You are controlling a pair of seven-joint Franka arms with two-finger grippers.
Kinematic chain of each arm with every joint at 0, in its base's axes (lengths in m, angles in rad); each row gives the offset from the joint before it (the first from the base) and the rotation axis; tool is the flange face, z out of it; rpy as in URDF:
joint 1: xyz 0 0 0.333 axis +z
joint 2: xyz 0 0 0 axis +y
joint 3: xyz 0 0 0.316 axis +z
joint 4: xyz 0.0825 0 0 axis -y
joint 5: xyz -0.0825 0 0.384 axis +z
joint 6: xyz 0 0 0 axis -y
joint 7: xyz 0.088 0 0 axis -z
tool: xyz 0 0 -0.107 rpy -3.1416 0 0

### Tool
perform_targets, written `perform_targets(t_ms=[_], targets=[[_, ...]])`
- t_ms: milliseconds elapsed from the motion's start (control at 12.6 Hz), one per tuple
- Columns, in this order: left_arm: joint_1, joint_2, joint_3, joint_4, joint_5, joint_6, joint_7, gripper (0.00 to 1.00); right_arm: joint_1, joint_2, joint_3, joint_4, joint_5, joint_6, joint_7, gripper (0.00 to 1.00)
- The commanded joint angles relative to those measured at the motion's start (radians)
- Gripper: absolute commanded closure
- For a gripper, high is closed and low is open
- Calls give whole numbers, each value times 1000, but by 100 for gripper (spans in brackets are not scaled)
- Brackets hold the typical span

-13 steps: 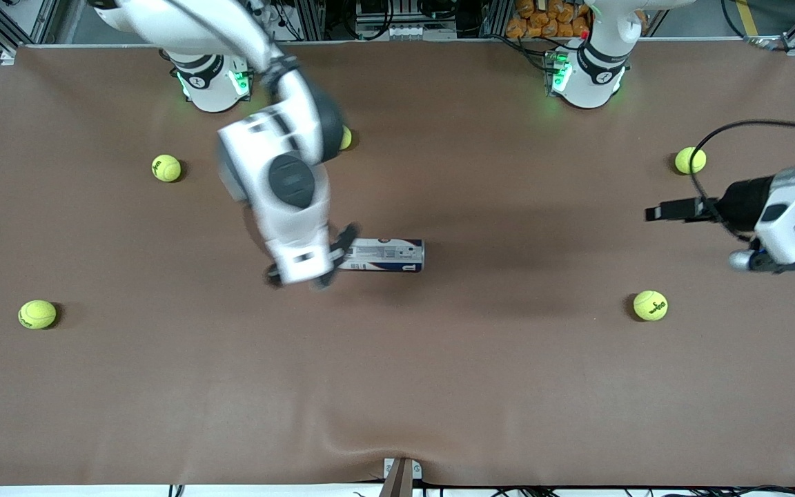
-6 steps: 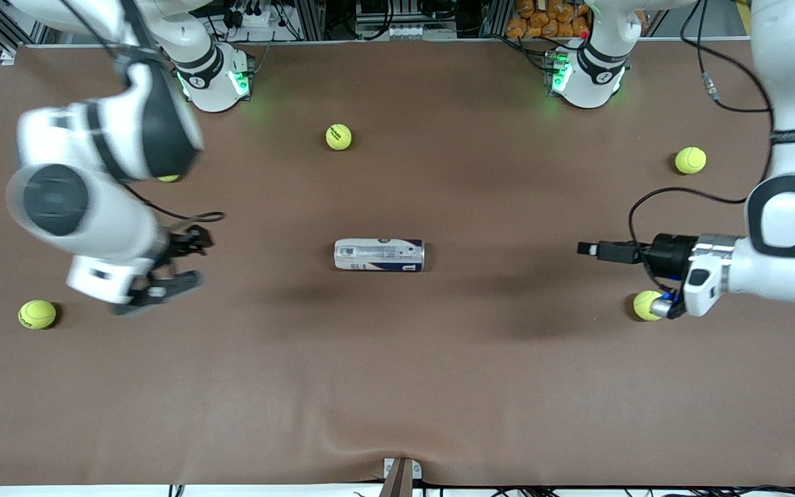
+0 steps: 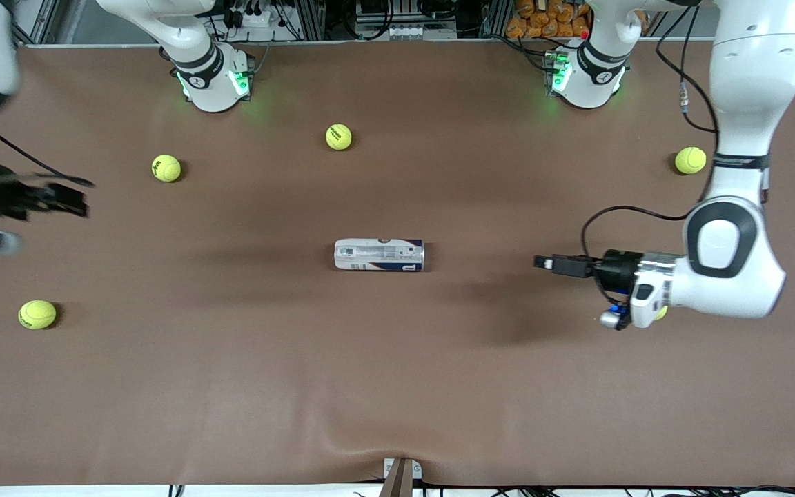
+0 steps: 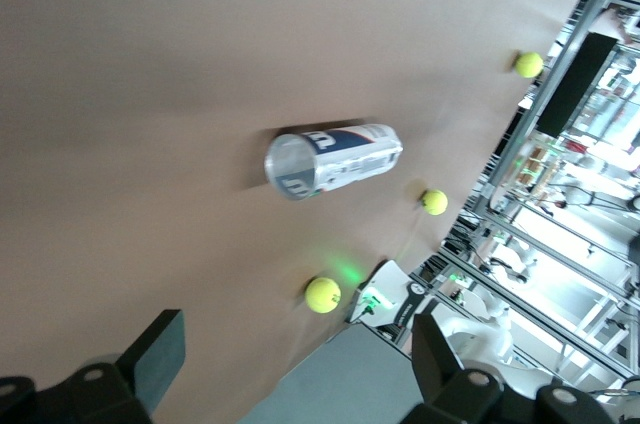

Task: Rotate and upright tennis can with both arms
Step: 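Withdraw the right gripper while the left gripper reaches toward the can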

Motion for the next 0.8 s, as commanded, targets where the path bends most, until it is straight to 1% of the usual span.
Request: perform_targets(t_ms=[0,159,318,398,478,716], targets=[[-17,1,-9,-48,-46,52,94,0,-19,-75,-39,-47,71,-6,25,0],[-23,-7,-34,-138,-98,124,207,0,-46,-109,-35,-49,73,-40,36,0],[-28,-1,-69,-216,-207,204,337,0,-46,-113,-33,-46,73,-60,45,0],[-39,4,-90,-233,-248,239,347,0,-53,-119,-30,-46,71,-65,54,0],[-69,6,-95,-238,-261,282,349,0,-58,-127,-16,-46,68,-72,60,0],[-147,28,-95,-256,-319,400,374,0,-49,-127,-15,-44,60,-75,59,0]])
